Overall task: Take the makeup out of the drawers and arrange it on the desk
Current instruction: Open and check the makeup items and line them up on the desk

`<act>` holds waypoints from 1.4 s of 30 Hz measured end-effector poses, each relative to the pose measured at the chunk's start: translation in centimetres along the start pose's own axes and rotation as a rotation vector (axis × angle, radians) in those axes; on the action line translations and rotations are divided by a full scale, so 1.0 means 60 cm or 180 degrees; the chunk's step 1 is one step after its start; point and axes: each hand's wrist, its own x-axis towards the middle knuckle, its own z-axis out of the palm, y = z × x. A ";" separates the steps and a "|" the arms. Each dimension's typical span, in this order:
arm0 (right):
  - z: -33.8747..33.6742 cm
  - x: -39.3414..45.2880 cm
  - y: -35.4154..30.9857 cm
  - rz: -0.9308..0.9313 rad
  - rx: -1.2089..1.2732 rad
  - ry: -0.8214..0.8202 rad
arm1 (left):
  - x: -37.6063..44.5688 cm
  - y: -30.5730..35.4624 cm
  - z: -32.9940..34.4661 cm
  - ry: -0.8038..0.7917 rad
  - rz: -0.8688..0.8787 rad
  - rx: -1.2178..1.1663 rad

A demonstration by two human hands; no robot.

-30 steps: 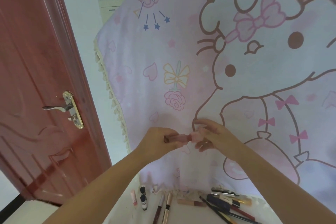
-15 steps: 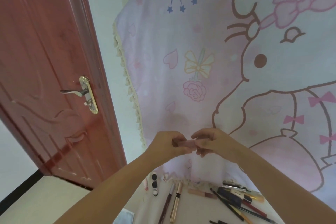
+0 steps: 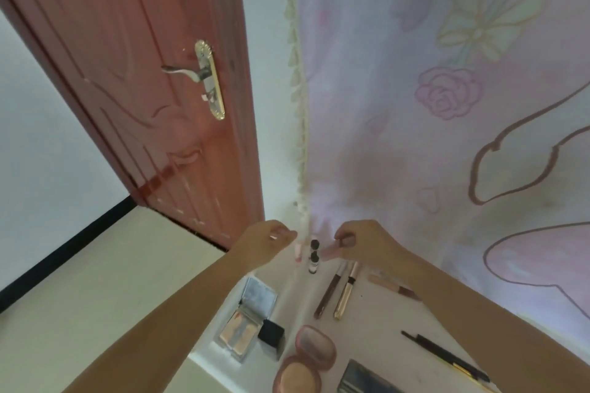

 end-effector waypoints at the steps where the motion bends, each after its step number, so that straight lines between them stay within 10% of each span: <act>1: 0.020 0.013 -0.003 -0.0135 -0.0308 -0.0013 | 0.001 -0.025 -0.007 0.0074 -0.0089 0.0172; 11: 0.178 0.119 -0.030 -0.1673 -0.3238 -0.0597 | 0.001 -0.231 -0.004 0.0156 -0.0994 0.0739; 27: 0.195 0.140 -0.006 -0.2113 -0.3492 -0.0525 | -0.003 -0.251 0.033 0.0089 -0.0659 0.0927; 35: 0.147 0.110 0.025 -0.2377 -0.2288 -0.0231 | -0.005 -0.201 0.030 0.0132 -0.0147 0.1429; 42: 0.072 0.002 0.143 -0.0458 -0.1586 0.0329 | 0.004 -0.115 0.050 0.0139 0.0723 0.1834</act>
